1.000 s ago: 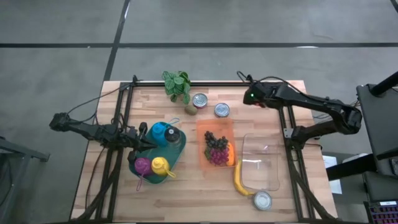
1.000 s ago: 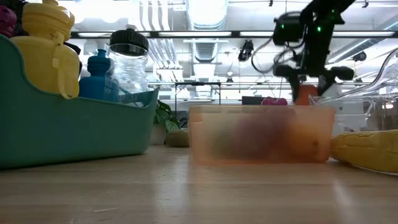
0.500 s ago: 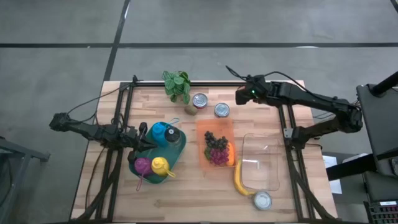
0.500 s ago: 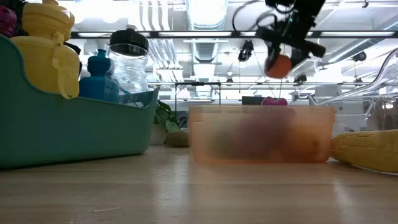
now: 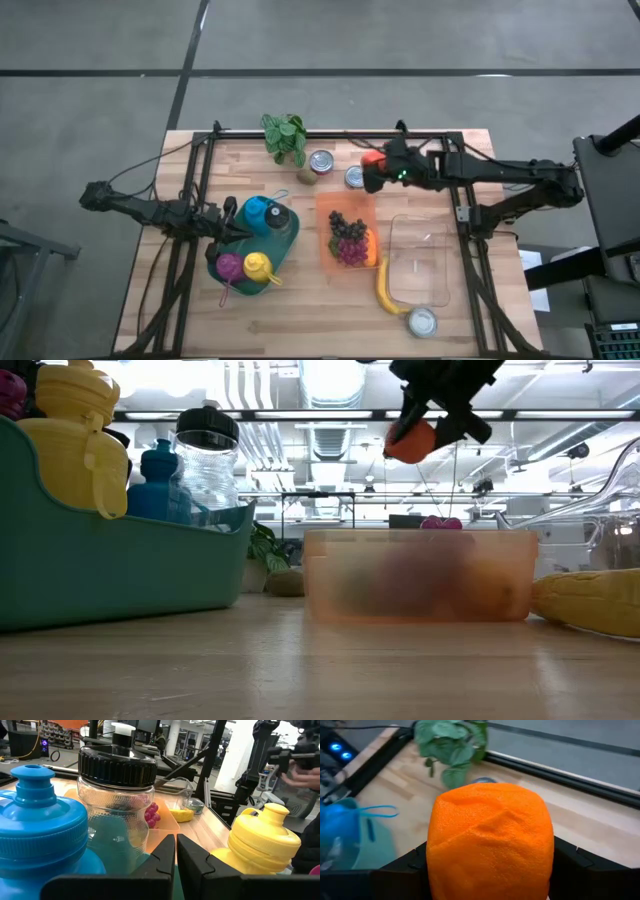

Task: Pick & Place Food Item
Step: Put the orange into the orange bin

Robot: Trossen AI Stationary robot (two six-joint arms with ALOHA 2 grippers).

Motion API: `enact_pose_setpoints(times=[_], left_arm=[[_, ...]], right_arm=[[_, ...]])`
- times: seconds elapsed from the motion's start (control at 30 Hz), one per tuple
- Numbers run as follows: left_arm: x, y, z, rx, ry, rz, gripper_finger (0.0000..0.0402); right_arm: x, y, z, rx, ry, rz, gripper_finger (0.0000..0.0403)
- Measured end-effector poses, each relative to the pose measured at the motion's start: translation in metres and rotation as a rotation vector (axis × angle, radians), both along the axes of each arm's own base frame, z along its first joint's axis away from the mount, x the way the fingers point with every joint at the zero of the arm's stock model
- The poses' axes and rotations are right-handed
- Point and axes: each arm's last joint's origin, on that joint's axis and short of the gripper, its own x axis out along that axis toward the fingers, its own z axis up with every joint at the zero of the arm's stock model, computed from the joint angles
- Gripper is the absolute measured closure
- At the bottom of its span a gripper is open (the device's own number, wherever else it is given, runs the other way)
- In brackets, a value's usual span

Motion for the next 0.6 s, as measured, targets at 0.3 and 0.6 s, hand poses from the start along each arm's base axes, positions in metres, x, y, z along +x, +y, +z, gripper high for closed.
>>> enact_pose_setpoints(times=[0.3, 0.6], left_arm=[[0.000, 0.000, 0.000, 0.000, 0.001, 0.000, 0.0380], [0.000, 0.000, 0.000, 0.000, 0.000, 0.000, 0.0380]], right_arm=[[0.023, 0.021, -0.033, 0.015, -0.078, 0.089, 0.0156], [0.045, 0.034, -0.065, 0.120, -0.031, 0.132, 0.0156]])
